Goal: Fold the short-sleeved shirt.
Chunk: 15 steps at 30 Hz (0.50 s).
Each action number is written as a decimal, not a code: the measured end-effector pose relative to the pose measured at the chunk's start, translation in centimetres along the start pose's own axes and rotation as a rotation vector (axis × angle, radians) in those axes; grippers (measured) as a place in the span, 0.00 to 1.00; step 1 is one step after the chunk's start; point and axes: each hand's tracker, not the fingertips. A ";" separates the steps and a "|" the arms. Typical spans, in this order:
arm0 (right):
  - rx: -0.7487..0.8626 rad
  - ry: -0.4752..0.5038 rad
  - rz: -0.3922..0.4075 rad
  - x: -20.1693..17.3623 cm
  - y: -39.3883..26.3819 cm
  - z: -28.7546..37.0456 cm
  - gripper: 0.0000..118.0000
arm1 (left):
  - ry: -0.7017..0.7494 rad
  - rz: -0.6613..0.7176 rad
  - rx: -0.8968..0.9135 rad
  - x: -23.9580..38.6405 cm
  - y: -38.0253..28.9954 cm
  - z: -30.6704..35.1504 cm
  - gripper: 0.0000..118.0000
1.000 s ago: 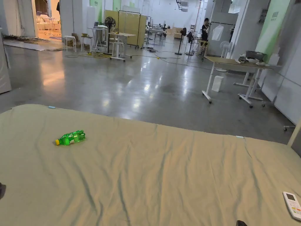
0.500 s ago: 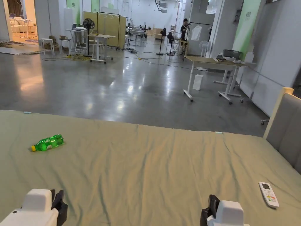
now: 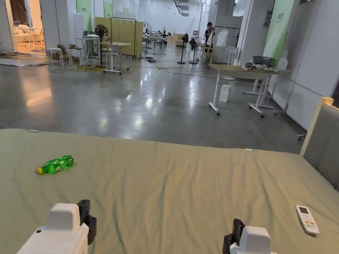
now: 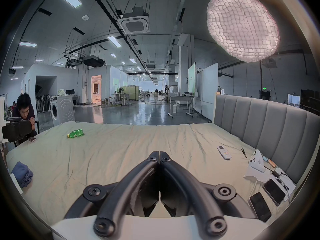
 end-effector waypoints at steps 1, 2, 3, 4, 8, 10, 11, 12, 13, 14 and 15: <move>-0.003 0.000 -0.001 0.1 -0.1 0.0 0.00 | -0.002 0.005 0.000 0.0 0.0 0.0 0.02; -0.005 0.000 -0.002 0.1 -0.2 0.1 0.00 | -0.003 0.006 -0.002 0.0 -0.1 0.0 0.02; -0.009 0.003 -0.002 0.1 -0.2 0.1 0.00 | 0.001 0.001 -0.007 0.0 -0.2 -0.1 0.02; -0.011 0.005 -0.002 0.2 -0.3 0.1 0.00 | 0.005 -0.007 -0.009 0.4 -0.2 0.1 0.02; -0.018 0.010 -0.008 0.2 -0.3 0.1 0.00 | 0.000 -0.010 -0.015 0.3 -0.9 0.0 0.02; -0.020 0.015 -0.007 0.2 -0.4 0.1 0.00 | -0.003 -0.012 -0.024 0.2 -1.0 -0.1 0.02; -0.019 0.019 -0.008 0.2 -0.4 0.1 0.00 | -0.006 -0.009 -0.027 0.2 -1.1 -0.1 0.02; -0.018 0.022 -0.007 0.2 -0.3 0.1 0.00 | -0.007 -0.006 -0.026 0.3 -0.9 0.3 0.02; -0.018 0.025 -0.003 0.1 -0.4 0.0 0.00 | -0.006 -0.004 -0.025 0.3 -0.9 0.3 0.02; -0.017 0.028 0.000 0.1 -0.5 -0.1 0.00 | -0.005 -0.004 -0.025 0.3 -0.9 0.3 0.02; -0.015 0.035 -0.003 0.1 -0.5 -0.1 0.01 | -0.002 -0.007 -0.028 0.3 -0.9 0.3 0.04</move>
